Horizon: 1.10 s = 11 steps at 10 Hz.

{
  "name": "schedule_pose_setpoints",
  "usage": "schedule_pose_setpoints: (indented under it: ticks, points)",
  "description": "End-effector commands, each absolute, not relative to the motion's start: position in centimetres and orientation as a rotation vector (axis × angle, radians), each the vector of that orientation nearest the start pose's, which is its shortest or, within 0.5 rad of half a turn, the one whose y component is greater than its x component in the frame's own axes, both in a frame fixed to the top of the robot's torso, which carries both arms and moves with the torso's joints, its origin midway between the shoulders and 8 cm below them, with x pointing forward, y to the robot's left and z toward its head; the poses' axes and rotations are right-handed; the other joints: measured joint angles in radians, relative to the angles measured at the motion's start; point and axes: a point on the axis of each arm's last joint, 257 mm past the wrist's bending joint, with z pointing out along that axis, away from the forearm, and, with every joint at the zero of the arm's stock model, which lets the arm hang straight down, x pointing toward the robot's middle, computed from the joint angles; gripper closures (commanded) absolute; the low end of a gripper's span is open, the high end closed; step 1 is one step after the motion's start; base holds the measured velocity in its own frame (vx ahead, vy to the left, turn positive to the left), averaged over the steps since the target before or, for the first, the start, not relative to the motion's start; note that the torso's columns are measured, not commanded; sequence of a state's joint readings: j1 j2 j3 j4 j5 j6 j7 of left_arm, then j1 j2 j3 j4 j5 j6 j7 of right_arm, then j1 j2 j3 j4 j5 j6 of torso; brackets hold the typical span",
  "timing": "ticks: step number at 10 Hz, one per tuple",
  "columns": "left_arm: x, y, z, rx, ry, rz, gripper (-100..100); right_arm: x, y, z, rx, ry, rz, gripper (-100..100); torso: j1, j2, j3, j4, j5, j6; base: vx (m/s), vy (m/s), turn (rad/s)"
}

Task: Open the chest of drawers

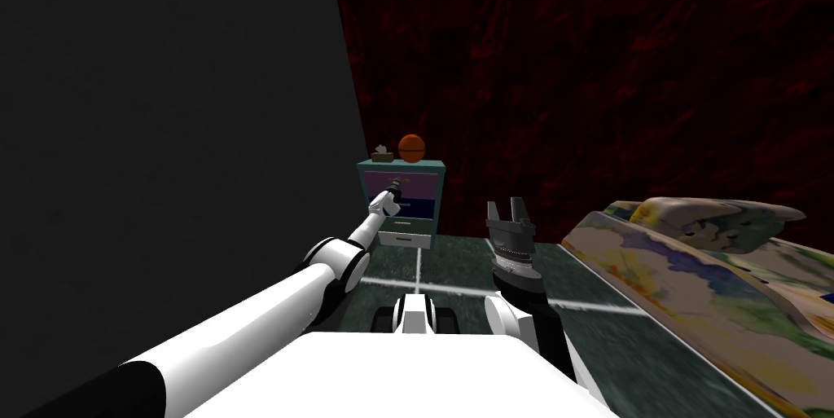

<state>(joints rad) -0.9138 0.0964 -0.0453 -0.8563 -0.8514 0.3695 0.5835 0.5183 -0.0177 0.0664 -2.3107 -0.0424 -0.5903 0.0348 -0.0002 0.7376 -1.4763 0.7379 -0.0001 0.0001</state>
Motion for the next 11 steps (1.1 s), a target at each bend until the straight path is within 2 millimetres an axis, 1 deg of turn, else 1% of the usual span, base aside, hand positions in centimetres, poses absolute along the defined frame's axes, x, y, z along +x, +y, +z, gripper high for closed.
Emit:
schedule_pose_setpoints:
  ticks: [1,2,3,4,6,9,10,11]
  points:
    - [74.1,18.8,-7.5,-0.911,1.386,-0.743,-100,32.2,-26.0,4.8,0.587,0.534,1.379,0,0.0,0.0,0.0,0.0,0.0,0.0,0.03,0.002,-0.011]
    - [74.1,17.7,-7.6,-0.923,1.396,-0.751,-100,32.2,-26.0,4.8,0.587,0.534,1.379,0,0.0,0.0,0.0,0.0,0.0,0.0,0.118,0.024,-0.045]
    - [74.4,19.4,-7.1,-0.925,1.384,-0.722,-100,32.2,-26.0,4.8,0.587,0.534,1.379,0,0.001,-0.004,-0.002,-0.001,0.0,0.0,0.171,0.063,-0.051]
    - [74.2,16.7,-7.4,-0.932,1.401,-0.756,-100,32.2,-26.0,4.8,0.587,0.534,1.379,0,0.003,-0.005,-0.003,-0.002,0.001,-0.001,0.173,0.065,-0.04]
    - [73.9,14.2,-7.8,-0.936,1.419,-0.791,-100,32.2,-26.0,4.8,0.587,0.534,1.379,0,-0.001,0.002,0.001,0.0,0.0,0.0,0.092,0.023,-0.006]
    - [73.1,9.6,-8.6,-0.941,1.452,-0.854,-100,32.2,-26.0,4.8,0.587,0.534,1.379,0,-0.001,0.005,0.003,0.002,0.0,0.0,0.011,-0.004,-0.003]
    - [73.3,10.3,-8.3,-0.941,1.444,-0.846,-100,32.2,-26.0,4.8,0.587,0.534,1.379,0,0.0,0.003,0.002,0.001,0.0,0.0,0.0,0.0,0.0]
    - [73.4,10.2,-8.1,-0.943,1.444,-0.841,-100,32.2,-26.0,4.8,0.587,0.534,1.379,0,0.001,0.0,0.0,0.0,0.0,-0.001,0.083,0.008,-0.029]
